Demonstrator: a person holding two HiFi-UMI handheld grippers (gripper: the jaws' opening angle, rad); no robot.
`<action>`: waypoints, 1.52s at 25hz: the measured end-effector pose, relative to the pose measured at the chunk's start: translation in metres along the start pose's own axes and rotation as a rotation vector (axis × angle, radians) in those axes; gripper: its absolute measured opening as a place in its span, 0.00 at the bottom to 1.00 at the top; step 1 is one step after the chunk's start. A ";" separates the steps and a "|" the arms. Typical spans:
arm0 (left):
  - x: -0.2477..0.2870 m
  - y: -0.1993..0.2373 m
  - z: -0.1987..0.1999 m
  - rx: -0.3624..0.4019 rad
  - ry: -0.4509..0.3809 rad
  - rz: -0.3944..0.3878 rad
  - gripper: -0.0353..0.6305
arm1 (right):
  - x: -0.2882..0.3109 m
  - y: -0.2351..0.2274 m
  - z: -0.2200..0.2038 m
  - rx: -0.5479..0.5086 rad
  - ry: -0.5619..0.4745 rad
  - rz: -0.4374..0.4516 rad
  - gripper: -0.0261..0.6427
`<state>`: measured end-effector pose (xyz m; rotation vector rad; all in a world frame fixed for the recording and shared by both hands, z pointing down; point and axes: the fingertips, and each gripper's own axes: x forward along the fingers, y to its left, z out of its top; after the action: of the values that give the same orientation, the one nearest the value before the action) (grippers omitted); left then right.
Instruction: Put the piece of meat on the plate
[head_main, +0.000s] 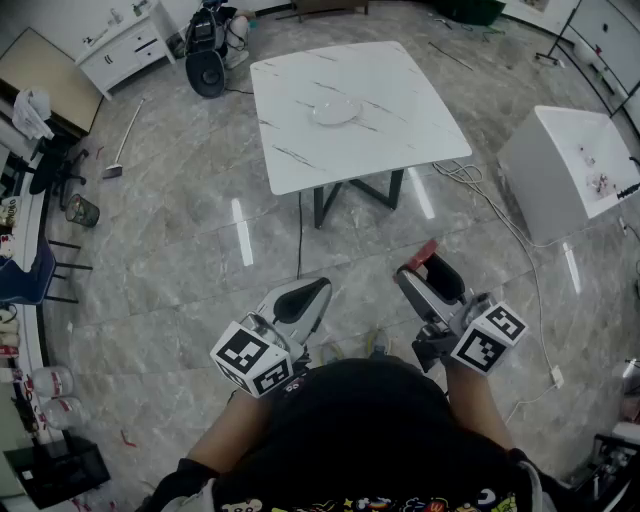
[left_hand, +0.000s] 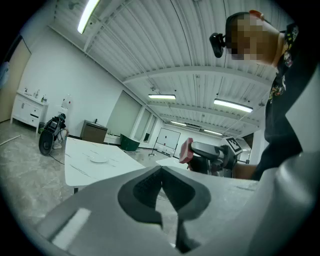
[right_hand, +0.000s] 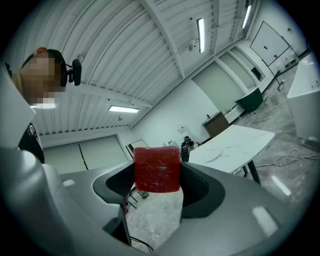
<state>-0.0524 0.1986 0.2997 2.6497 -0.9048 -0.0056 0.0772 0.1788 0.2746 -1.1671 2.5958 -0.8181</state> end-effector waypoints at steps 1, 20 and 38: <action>0.001 0.000 0.002 -0.003 0.009 0.010 0.05 | -0.002 0.000 0.001 -0.009 -0.003 -0.011 0.50; 0.037 -0.022 0.007 0.026 0.024 0.084 0.05 | -0.024 -0.023 0.017 -0.158 0.031 -0.029 0.50; 0.111 -0.082 -0.029 -0.017 0.056 0.123 0.05 | -0.076 -0.084 0.034 -0.160 0.070 0.039 0.50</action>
<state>0.0882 0.2023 0.3121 2.5612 -1.0419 0.0895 0.1949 0.1750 0.2878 -1.1434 2.7760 -0.6655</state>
